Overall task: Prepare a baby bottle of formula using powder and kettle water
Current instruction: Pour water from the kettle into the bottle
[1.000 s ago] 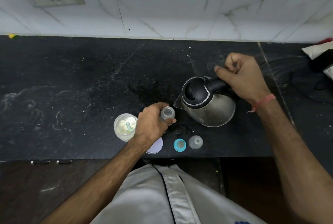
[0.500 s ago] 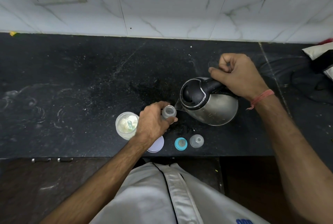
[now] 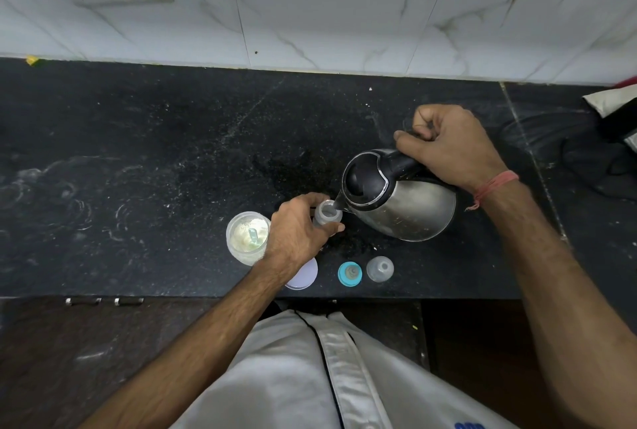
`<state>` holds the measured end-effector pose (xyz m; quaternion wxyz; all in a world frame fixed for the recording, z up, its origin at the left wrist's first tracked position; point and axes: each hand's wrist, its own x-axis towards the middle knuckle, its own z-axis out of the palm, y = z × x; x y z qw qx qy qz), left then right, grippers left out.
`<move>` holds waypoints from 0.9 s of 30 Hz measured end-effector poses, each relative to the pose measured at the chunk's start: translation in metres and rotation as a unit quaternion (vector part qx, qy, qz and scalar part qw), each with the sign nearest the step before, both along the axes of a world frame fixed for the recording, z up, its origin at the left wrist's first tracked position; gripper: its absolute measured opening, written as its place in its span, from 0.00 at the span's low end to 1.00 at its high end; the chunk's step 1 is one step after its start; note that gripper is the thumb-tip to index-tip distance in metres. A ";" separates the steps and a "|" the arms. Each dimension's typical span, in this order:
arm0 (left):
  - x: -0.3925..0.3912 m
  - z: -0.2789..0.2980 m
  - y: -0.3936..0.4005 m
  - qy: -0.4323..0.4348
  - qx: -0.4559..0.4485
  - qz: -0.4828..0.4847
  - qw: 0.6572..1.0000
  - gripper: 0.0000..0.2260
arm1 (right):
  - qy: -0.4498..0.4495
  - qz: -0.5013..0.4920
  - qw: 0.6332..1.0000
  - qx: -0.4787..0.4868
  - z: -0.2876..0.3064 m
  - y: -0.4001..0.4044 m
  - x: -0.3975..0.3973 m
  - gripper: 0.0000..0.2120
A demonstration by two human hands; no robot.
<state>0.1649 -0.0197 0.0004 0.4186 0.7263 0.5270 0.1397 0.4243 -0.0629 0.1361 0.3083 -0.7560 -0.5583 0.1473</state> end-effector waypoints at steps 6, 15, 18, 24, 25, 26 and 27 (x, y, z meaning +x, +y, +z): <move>0.000 -0.001 0.000 0.001 0.005 -0.004 1.000 0.27 | -0.026 -0.007 1.000 -0.008 0.007 0.001 -0.003 0.22; 0.000 0.000 0.001 0.002 0.002 -0.002 1.000 0.26 | -0.051 0.006 0.998 -0.021 0.009 0.004 -0.008 0.23; 0.000 0.000 0.001 0.003 0.004 -0.004 1.000 0.26 | -0.067 0.008 0.997 -0.028 0.011 0.006 -0.010 0.23; 0.000 0.000 0.002 0.006 -0.002 -0.002 1.000 0.27 | -0.091 0.010 0.995 -0.033 0.015 0.008 -0.015 0.24; 0.000 0.000 0.002 0.007 -0.002 -0.001 1.000 0.27 | -0.093 0.011 0.995 -0.033 0.016 0.008 -0.015 0.24; 0.000 0.000 0.001 0.008 0.000 0.000 1.000 0.27 | -0.096 0.011 0.995 -0.034 0.016 0.008 -0.015 0.24; 0.000 -0.001 0.001 0.007 0.000 0.000 1.000 0.27 | -0.097 0.011 0.995 -0.035 0.017 0.008 -0.015 0.24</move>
